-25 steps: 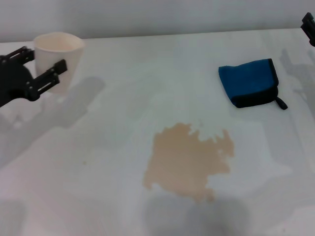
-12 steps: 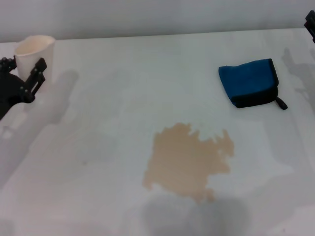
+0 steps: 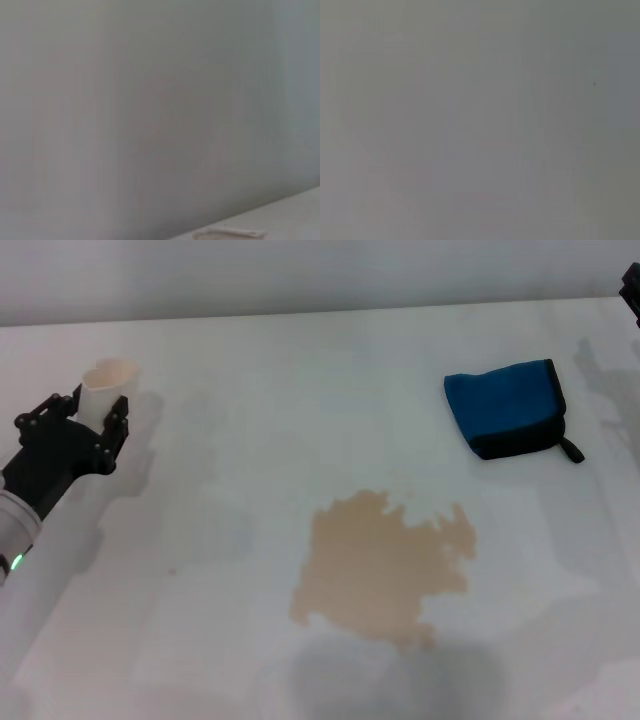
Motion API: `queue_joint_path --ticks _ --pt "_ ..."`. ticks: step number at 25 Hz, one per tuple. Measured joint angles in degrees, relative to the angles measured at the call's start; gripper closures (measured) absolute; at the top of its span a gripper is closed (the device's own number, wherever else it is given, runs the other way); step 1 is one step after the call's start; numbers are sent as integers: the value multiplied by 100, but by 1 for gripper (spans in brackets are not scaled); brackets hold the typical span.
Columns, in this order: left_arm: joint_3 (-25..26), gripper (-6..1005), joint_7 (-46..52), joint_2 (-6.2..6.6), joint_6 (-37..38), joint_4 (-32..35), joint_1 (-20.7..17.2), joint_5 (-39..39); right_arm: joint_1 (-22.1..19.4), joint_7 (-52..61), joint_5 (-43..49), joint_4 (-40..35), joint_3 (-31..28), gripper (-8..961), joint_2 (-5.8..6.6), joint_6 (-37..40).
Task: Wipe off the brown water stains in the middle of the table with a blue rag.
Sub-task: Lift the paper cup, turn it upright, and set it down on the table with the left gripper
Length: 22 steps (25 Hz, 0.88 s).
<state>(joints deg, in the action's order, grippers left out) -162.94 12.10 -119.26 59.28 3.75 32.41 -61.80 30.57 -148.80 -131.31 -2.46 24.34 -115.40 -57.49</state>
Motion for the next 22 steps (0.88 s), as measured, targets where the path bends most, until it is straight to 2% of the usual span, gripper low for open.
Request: queue_joint_path --ticks 5,9,15,22 --pt "8 530 6 -12 -184 107 6 -15 3 0 0 0 0 112 0 2" --pt "9 457 7 -22 -309 157 -62 -18 2 0 0 0 0 113 0 1" --pt "9 347 -15 -27 -356 399 -368 -13 2 0 0 9 0 113 -7 -18" --pt "9 348 -17 -26 -320 508 -549 -17 2 0 8 29 5 113 -17 -44"
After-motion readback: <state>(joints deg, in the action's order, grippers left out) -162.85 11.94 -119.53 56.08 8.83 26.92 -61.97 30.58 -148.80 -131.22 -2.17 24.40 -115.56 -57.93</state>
